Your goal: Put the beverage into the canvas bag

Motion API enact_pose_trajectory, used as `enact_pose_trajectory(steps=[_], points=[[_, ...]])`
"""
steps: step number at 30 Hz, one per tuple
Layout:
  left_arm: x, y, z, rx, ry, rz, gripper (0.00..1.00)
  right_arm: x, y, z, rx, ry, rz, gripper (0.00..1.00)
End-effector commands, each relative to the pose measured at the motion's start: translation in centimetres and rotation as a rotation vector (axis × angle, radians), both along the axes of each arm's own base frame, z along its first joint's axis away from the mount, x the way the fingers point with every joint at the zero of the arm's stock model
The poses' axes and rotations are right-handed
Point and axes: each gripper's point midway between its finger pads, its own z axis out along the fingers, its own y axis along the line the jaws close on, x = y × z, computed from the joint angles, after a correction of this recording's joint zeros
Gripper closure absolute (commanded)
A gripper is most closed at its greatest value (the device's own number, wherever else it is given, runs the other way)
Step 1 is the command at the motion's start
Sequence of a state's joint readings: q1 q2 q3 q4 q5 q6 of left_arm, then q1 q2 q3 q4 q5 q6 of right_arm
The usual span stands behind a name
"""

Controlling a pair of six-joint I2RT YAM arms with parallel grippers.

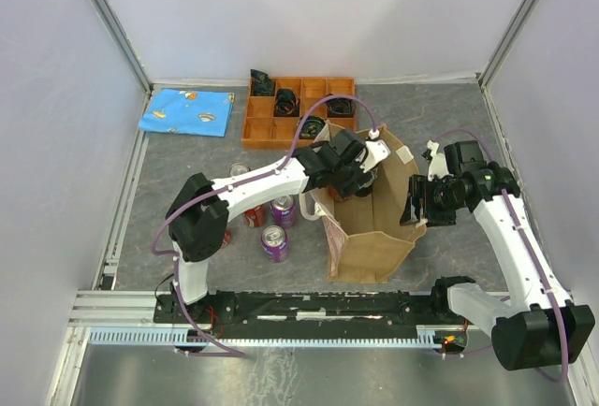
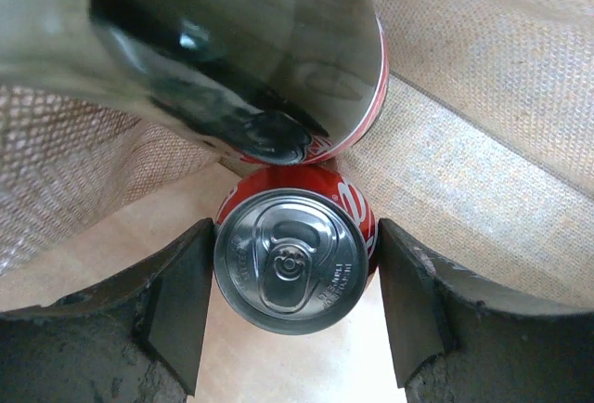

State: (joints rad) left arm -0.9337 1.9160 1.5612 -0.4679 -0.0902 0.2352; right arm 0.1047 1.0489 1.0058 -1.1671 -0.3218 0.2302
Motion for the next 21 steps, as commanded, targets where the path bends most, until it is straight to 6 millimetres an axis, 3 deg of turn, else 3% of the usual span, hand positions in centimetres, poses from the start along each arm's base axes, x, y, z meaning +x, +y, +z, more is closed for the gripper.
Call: enact_pose_trajectory(steps=[1, 14, 16, 19, 21], points=[[2.3, -1.3, 3.1, -0.120, -0.127, 0.053, 0.97, 0.1, 0.0, 0.1, -0.006, 0.000, 0.021, 0.31], [1.3, -0.3, 1.3, -0.127, -0.087, 0.096, 0.97, 0.0, -0.1, 0.3, -0.013, 0.002, 0.027, 0.31], [1.1, 0.0, 1.4, -0.119, -0.077, 0.094, 0.85, 0.0, 0.0, 0.3, -0.010, 0.001, 0.026, 0.31], [0.7, 0.2, 2.0, -0.121, -0.069, 0.086, 0.53, 0.0, 0.0, 0.3, -0.010, 0.003, 0.027, 0.31], [0.4, 0.3, 3.2, -0.140, -0.075, 0.079, 0.37, 0.0, 0.0, 0.4, -0.008, -0.001, 0.027, 0.31]])
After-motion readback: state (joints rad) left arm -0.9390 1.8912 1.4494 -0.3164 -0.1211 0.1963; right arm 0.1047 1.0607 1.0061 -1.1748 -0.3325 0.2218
